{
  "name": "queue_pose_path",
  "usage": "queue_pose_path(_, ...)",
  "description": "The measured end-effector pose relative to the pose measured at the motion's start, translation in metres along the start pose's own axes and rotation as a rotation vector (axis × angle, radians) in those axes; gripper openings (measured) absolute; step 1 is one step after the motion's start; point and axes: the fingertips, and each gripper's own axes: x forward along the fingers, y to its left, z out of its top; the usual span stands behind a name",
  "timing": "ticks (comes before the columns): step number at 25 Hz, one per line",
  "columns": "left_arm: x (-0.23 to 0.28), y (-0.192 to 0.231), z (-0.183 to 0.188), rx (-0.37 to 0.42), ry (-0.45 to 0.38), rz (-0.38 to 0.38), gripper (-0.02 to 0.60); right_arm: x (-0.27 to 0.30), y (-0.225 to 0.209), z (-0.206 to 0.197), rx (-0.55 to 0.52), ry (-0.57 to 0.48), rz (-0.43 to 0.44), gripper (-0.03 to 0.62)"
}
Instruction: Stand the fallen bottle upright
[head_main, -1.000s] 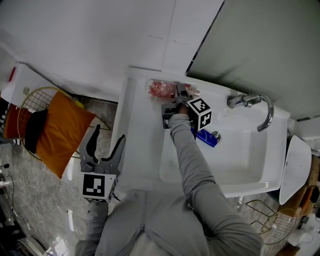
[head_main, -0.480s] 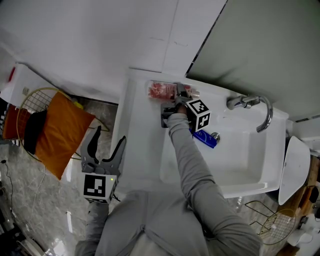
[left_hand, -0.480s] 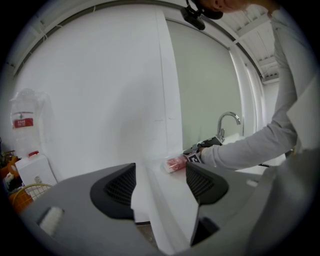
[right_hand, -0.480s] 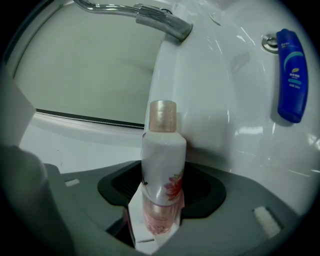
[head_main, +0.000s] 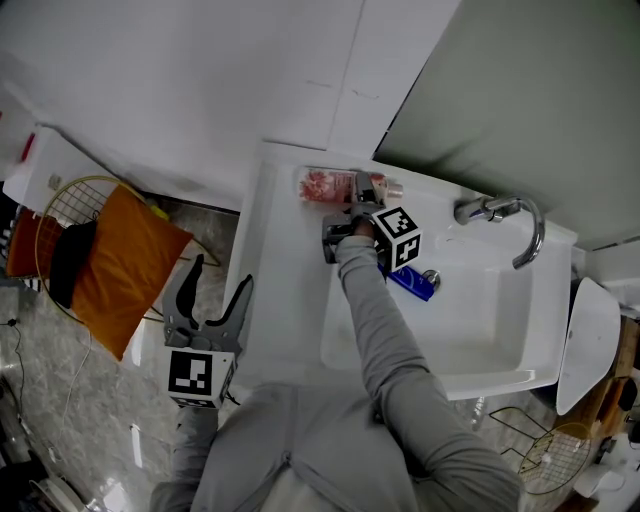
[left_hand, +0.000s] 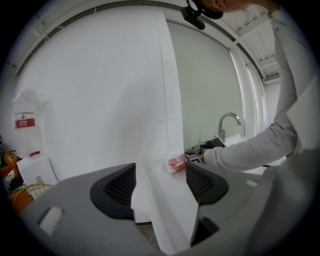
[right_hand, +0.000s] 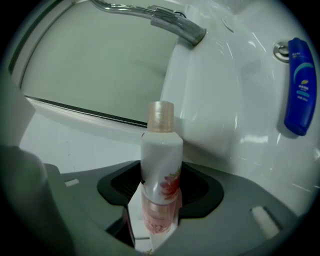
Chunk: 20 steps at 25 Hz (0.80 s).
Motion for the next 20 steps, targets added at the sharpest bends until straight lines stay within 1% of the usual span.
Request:
queue_pose_path(3, -0.001, -0.001, 0.001, 0.004, -0.007, -0.002, 0.339, -0.004, 0.007, 0.001, -0.056, 0.001, 0.022, 0.23)
queue_pose_path(7, -0.002, -0.001, 0.002, 0.004, -0.02, 0.004, 0.339, -0.011, 0.024, 0.003, -0.191, 0.011, 0.071, 0.227)
queue_pose_path(13, -0.006, -0.003, 0.003, 0.0, -0.034, 0.011, 0.339, -0.02, 0.044, -0.001, -0.373, 0.053, 0.136, 0.225)
queue_pose_path(17, -0.009, -0.002, 0.005, -0.006, -0.039, 0.018, 0.339, -0.026, 0.061, -0.008, -0.532, 0.102, 0.186, 0.225)
queue_pose_path(20, -0.012, -0.004, 0.005, -0.041, -0.01, 0.018, 0.339, -0.031, 0.072, -0.015, -0.664, 0.144, 0.223, 0.224)
